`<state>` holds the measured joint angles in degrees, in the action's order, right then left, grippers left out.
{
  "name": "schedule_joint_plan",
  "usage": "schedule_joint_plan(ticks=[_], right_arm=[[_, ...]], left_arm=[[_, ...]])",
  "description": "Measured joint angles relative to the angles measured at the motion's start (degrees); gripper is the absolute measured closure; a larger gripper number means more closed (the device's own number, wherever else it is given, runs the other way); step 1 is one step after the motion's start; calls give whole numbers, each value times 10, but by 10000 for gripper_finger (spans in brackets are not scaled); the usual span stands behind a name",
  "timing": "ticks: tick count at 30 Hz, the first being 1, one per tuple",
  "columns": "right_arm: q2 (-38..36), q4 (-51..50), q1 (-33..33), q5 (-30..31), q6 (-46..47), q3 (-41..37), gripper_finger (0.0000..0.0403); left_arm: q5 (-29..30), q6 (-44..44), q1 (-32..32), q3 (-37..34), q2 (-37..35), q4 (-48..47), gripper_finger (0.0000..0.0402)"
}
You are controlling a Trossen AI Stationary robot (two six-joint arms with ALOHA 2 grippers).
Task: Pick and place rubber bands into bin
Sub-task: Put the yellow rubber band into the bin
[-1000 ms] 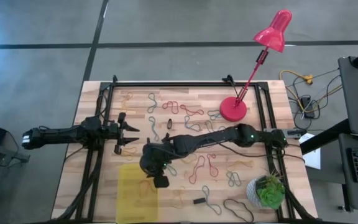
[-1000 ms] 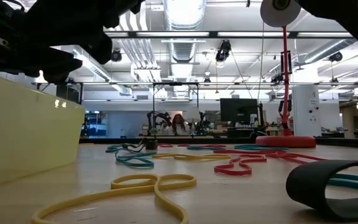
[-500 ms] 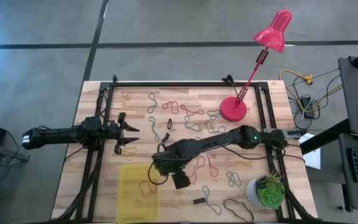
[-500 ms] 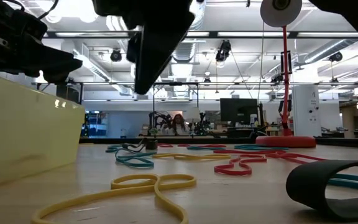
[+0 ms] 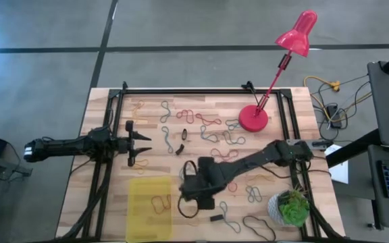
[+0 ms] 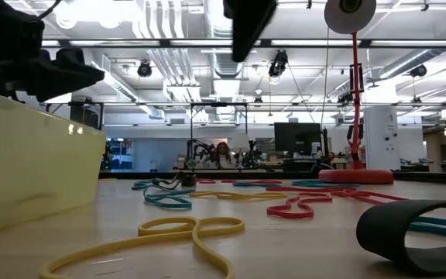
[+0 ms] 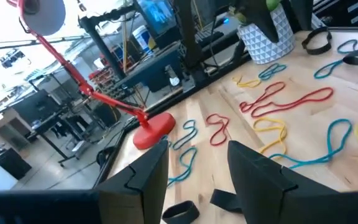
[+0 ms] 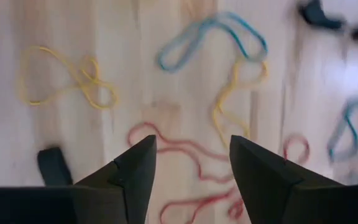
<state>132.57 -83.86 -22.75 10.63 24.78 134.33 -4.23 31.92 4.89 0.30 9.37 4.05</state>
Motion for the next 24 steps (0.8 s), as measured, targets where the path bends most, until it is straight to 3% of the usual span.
schedule_joint_plan(ticks=[3,4,6,9,12,18,21,24], right_arm=[[-3,-35,-23,13,66,-1,212],[-6,-44,-29,15,85,-1,211],[-13,-50,-39,23,126,-1,211],[-22,-55,-48,50,186,-7,211],[-29,-55,-63,56,228,-21,211],[-33,-39,-87,2,254,-58,211],[-42,14,-104,89,257,-52,213],[-73,16,-113,179,293,-42,218]], left_arm=[[-2,-9,0,0,0,17,251],[-15,-55,-1,0,2,32,251],[-52,-223,-2,0,2,62,251],[-53,-500,-2,0,4,132,251],[-53,-696,-2,0,3,173,251],[-38,-805,-4,0,5,311,251],[2,-827,-4,4,10,384,251],[1,-790,-4,39,20,396,251]])
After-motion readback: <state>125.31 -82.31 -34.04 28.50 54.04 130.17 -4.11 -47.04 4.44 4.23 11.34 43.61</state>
